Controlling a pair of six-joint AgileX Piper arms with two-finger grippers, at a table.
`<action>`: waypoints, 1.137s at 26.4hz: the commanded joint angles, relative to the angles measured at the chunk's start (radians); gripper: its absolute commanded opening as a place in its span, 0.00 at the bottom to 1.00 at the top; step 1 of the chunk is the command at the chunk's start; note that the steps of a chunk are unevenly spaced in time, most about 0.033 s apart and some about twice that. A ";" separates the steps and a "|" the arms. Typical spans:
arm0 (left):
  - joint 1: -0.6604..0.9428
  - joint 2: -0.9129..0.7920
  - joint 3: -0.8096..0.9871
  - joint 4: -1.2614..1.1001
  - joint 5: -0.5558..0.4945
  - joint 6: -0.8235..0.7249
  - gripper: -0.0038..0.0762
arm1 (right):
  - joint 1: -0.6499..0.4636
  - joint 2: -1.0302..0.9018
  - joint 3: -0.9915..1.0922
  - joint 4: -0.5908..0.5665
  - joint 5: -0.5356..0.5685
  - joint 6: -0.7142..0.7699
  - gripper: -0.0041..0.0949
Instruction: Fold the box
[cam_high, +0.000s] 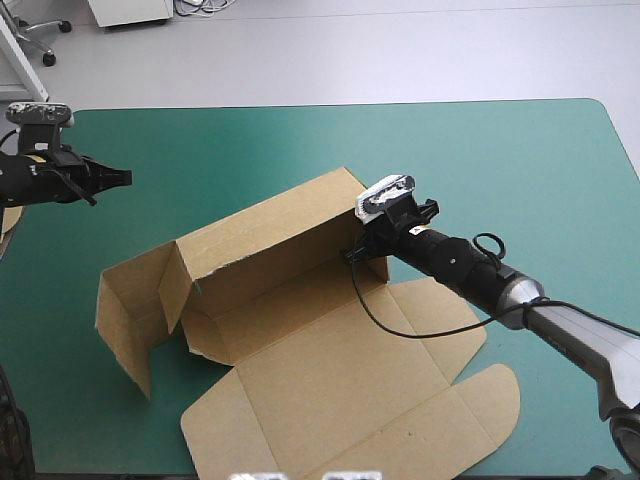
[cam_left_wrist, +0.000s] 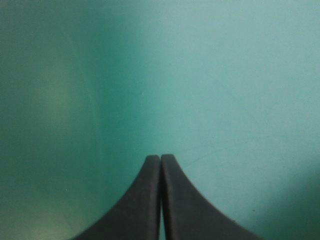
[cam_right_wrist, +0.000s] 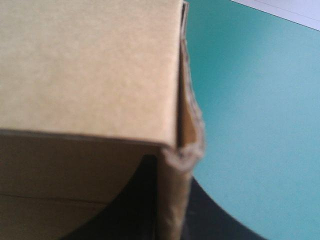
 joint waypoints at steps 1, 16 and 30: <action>0.049 0.002 -0.032 -0.091 -0.025 0.062 0.04 | -0.049 -0.040 -0.027 -0.021 0.053 0.023 0.02; 0.075 0.065 -0.032 -0.138 -0.061 0.109 0.04 | -0.297 -0.253 -0.056 -0.734 0.464 0.793 0.03; 0.075 0.101 -0.032 -0.186 -0.023 0.102 0.04 | -0.300 -0.215 -0.482 -0.840 1.014 0.975 0.03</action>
